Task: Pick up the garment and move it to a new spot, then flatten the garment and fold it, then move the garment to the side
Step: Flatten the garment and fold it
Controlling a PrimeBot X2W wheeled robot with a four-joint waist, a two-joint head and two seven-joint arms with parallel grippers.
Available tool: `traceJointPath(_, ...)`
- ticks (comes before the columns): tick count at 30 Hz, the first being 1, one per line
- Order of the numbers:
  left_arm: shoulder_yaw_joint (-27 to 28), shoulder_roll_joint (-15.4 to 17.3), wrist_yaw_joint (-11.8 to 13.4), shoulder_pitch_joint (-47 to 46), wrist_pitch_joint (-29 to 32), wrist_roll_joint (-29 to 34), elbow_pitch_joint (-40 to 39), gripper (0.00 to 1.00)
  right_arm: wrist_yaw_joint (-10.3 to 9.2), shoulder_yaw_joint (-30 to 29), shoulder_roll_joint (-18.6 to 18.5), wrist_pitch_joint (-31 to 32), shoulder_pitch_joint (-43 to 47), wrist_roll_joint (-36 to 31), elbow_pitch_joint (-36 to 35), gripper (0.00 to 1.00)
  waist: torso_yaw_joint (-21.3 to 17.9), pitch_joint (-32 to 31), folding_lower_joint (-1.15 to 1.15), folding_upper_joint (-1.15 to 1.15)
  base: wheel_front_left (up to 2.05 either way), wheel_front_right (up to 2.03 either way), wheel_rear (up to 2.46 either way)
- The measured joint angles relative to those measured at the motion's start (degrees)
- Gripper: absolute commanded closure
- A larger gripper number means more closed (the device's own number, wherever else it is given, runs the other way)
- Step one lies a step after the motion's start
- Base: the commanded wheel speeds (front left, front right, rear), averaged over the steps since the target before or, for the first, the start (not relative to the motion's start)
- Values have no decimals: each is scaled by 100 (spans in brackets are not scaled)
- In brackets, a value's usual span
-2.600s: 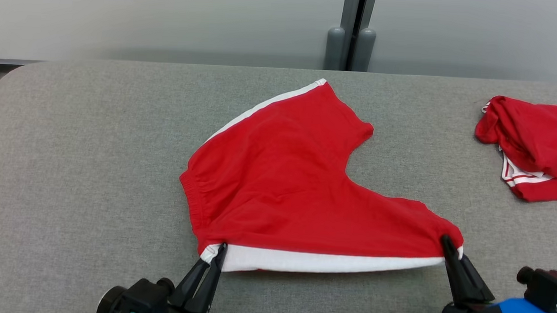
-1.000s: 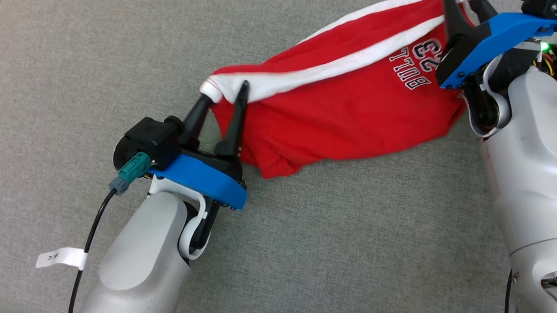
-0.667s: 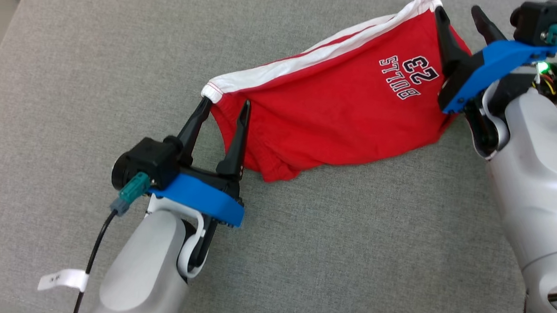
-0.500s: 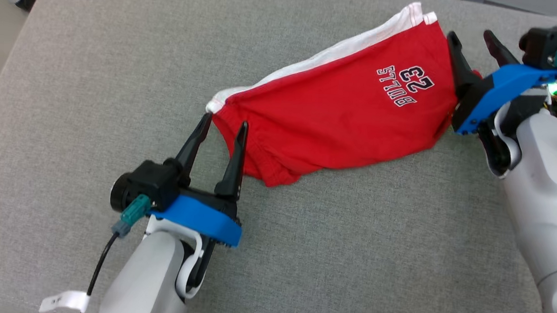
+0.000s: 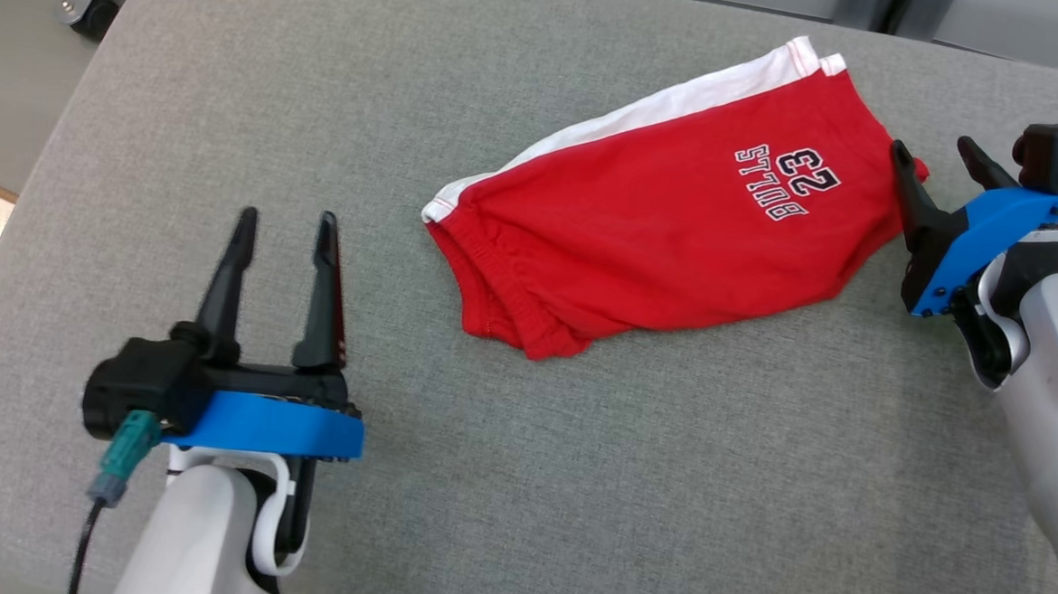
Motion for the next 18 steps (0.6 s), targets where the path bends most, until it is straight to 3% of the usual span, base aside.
traceJointPath(8, 526, -134, 100, 138, 0, 119, -422, 0, 0, 91, -130, 147, -52, -48, 378, 0, 179, 101, 0, 0, 0, 0, 0)
traceJointPath(15, 656, -207, 56, 300, 0, 167, -433, 0, -1, 191, -75, 327, -110, -46, 617, 0, 235, 135, 0, 0, 0, 0, 0)
traceJointPath(16, 664, -211, 55, 315, 0, 175, -428, 0, -1, 204, -64, 354, -132, -27, 632, 21, 232, 137, 0, 0, 0, 0, 0)
traceJointPath(17, 676, -214, 51, 318, 0, 181, -428, 0, -1, 231, -51, 387, -146, -22, 634, 64, 228, 137, 0, 0, 0, 0, 0)
traceJointPath(18, 684, -216, 44, 318, 0, 182, -432, 0, -1, 238, -26, 388, -147, 14, 621, 90, 221, 136, 0, 0, 0, 0, 0)
